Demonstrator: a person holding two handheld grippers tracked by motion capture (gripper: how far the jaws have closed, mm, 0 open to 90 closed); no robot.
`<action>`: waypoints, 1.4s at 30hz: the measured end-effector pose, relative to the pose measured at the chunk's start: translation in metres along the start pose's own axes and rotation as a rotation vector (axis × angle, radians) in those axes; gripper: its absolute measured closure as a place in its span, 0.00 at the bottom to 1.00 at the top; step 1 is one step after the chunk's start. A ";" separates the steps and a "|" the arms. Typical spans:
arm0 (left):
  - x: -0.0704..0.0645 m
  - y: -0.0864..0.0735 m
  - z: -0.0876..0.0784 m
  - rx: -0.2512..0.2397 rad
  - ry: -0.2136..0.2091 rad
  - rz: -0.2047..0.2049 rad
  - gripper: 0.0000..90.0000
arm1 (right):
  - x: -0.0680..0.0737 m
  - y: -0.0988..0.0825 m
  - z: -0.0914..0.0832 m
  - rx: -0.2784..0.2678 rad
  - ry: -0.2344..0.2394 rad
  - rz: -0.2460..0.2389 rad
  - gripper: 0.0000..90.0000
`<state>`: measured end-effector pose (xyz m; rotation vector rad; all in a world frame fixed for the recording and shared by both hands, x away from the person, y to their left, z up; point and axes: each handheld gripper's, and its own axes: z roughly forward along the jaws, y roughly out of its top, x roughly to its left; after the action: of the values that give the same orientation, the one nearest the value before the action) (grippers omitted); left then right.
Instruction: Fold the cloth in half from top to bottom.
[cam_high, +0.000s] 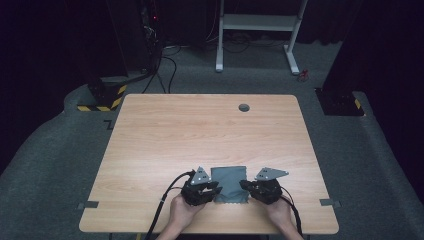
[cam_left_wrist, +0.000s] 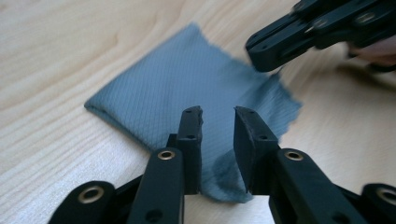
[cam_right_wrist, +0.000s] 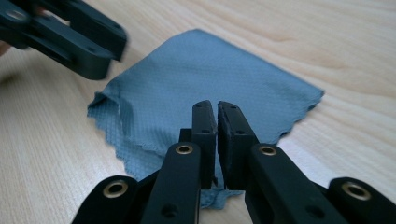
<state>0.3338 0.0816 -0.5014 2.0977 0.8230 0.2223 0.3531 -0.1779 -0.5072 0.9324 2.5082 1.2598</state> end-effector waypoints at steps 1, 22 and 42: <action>0.000 -0.001 0.002 0.017 0.003 0.009 0.79 | 0.001 -0.001 0.001 0.009 0.002 -0.001 0.95; 0.009 -0.011 -0.014 0.025 0.009 -0.019 0.67 | -0.007 -0.008 -0.009 0.017 -0.046 -0.017 0.83; 0.057 0.022 0.036 0.105 0.221 -0.092 0.60 | -0.049 0.028 0.042 0.083 -0.152 0.055 0.81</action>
<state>0.4036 0.0846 -0.5143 2.1520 1.0808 0.3738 0.4221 -0.1672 -0.5174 1.0798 2.4477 1.0631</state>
